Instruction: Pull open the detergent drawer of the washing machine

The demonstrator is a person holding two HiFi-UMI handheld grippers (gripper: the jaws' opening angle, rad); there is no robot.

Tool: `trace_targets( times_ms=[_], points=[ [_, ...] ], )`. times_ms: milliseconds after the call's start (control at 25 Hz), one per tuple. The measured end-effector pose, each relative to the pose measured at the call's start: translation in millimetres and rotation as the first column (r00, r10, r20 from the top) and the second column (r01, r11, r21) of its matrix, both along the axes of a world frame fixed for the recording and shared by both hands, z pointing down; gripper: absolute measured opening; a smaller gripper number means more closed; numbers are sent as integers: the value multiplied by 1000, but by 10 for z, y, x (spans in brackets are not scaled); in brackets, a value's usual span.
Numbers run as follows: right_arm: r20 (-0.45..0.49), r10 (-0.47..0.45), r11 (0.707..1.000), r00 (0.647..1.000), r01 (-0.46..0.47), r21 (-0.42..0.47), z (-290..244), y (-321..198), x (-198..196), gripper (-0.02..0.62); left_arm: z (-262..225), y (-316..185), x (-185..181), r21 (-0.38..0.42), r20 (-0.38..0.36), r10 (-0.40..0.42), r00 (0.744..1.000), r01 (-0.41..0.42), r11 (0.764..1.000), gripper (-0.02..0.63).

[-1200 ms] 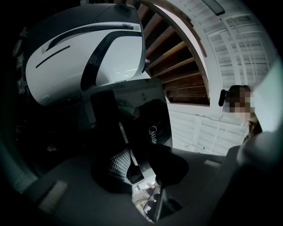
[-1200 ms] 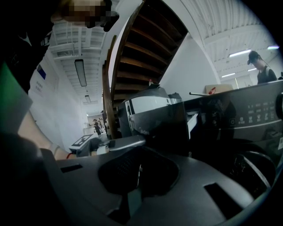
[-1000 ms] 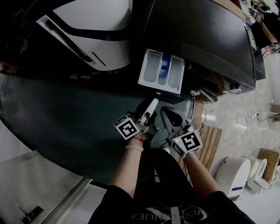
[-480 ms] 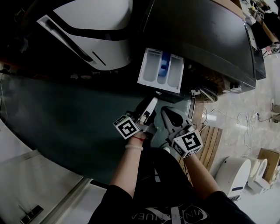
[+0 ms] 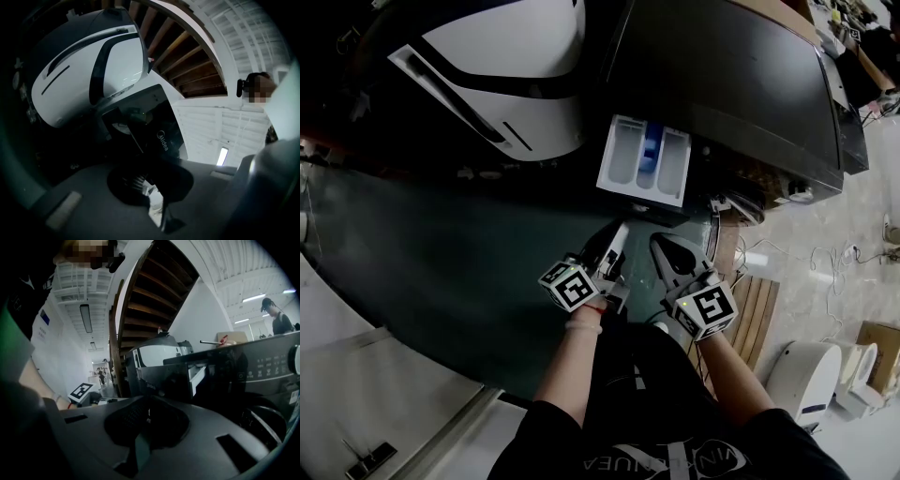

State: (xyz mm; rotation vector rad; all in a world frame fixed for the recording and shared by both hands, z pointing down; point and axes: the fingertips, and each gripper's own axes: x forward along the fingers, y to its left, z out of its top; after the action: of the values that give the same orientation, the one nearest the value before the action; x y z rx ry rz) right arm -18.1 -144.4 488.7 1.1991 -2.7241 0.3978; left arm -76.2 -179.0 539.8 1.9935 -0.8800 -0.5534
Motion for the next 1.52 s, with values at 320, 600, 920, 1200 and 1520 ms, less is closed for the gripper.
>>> trace_targets(
  times_ms=[320, 600, 920, 1200, 1520],
  points=[
    [-6, 11, 999, 1000, -11, 34, -308, 17, 99, 12, -303, 68, -173, 107, 302, -22, 953, -11, 994, 9],
    [-21, 20, 997, 1000, -19, 75, -595, 4, 191, 12, -682, 38, -242, 193, 472, -57, 880, -40, 980, 9],
    [-9, 32, 992, 999, -31, 123, -939, -17, 254, 12, -1094, 21, -227, 276, 572, -87, 816, -91, 957, 9],
    [26, 43, 987, 999, -46, 155, -1184, -19, 293, 12, -1381, 48, -281, 324, 625, -137, 768, -96, 941, 9],
    [-12, 43, 982, 999, -40, 185, -1376, 4, 341, 12, -1704, 50, -336, 379, 632, -186, 752, -91, 921, 9]
  ],
)
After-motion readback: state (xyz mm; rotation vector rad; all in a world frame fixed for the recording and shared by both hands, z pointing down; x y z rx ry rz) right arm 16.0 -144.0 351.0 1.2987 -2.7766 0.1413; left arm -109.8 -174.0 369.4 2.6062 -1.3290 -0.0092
